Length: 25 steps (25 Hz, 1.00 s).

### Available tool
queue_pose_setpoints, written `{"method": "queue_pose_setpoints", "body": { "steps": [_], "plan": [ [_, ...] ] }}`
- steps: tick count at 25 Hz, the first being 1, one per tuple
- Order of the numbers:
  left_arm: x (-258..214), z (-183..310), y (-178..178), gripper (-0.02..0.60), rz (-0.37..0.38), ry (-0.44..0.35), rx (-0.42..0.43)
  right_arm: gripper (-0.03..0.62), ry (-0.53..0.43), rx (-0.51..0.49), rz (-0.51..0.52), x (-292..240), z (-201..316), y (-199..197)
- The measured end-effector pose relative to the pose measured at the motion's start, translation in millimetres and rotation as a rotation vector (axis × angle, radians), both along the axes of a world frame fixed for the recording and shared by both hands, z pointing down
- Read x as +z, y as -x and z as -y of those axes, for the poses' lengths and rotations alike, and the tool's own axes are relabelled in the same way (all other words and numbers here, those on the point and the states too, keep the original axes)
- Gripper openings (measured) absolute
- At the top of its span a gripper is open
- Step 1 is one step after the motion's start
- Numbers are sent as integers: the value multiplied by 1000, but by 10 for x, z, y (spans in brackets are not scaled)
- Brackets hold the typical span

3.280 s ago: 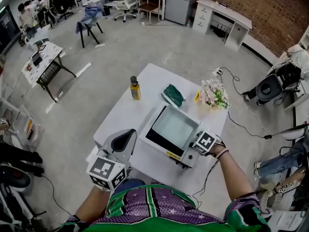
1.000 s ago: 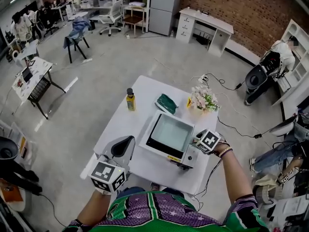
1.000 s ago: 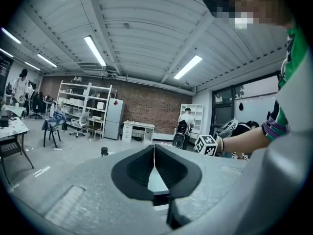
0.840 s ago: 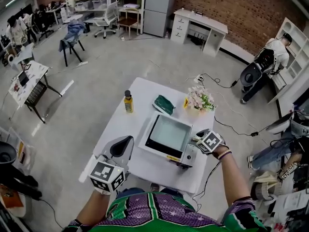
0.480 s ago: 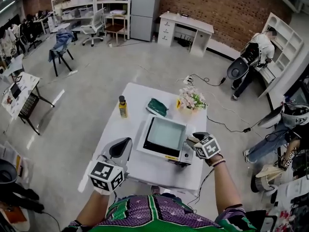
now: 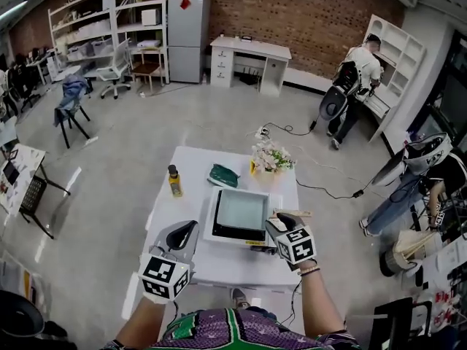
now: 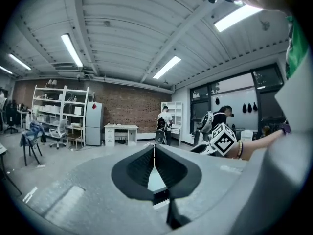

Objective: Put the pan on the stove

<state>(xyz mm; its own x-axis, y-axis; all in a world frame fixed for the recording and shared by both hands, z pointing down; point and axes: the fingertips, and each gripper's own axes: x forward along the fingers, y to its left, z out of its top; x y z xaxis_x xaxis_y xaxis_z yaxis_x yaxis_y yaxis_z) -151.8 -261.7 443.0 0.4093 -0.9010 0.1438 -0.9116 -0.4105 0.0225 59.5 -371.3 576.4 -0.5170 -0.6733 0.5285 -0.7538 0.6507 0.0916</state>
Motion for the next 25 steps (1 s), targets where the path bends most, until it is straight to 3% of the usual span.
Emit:
{"method": "queue_pose_setpoints", "body": {
  "steps": [6,12,19,25],
  "plan": [
    [-33,-168,0,18,-32,-3,71,163,-63,94,113,-271,-418,42],
    [-68,-314,110,18,-51,-9,93,161,-109,183,158,-513,-730,16],
    [-136,-358,504,18,-57,-31,56,161,-120,222,137,-728,-1164,58],
    [-298,-404,730,18,-73,-64,29,160,-190,282,207,-1146,-1348,66]
  ]
}}
